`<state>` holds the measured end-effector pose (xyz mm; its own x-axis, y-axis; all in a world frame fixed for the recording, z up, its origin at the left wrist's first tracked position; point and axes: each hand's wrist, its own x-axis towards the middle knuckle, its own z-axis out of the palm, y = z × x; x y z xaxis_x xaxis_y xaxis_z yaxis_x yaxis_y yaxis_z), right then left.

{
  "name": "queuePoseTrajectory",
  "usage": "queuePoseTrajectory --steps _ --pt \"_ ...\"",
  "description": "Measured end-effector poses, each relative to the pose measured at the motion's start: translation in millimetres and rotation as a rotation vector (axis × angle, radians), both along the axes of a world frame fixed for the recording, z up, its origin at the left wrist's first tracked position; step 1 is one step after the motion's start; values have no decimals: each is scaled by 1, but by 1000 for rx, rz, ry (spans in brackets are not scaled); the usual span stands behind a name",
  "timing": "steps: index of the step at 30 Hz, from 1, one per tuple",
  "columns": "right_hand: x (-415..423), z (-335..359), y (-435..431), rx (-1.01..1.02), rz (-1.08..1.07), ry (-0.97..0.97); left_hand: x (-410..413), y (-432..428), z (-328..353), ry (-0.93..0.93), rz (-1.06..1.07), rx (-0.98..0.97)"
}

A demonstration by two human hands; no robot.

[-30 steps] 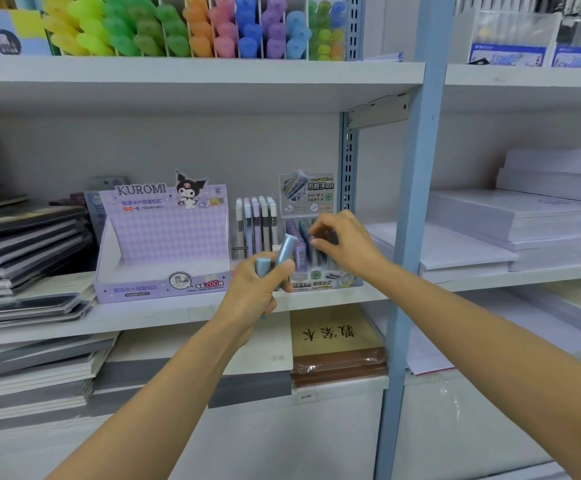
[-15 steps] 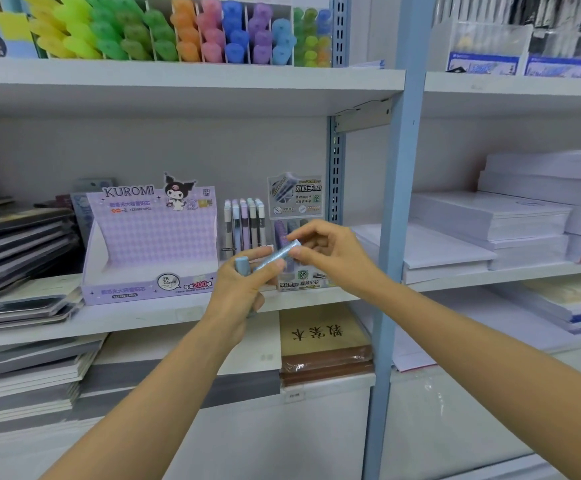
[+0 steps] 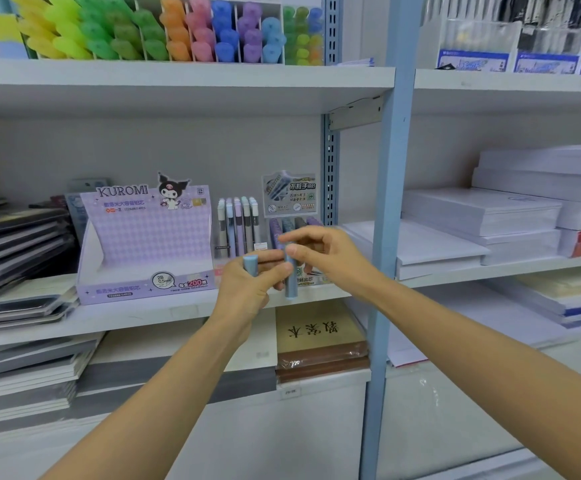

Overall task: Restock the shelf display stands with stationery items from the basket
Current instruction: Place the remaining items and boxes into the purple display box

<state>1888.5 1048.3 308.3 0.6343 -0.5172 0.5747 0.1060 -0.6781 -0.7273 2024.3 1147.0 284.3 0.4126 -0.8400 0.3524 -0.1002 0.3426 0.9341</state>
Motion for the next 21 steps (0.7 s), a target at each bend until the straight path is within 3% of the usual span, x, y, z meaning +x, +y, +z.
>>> queuePoseTrajectory --steps 3,6,10,15,21 --pt "0 4 -3 -29 -10 32 1 -1 1 16 0 17" --pt "-1 12 -8 -19 -97 -98 4 -2 5 82 -11 54" --pt "-3 24 -19 -109 -292 -174 5 -3 9 304 -89 56" --pt "0 23 -27 -160 -392 -86 13 4 -1 107 -141 61" --pt "6 11 -29 -249 -404 29 22 -1 -9 64 -143 82"
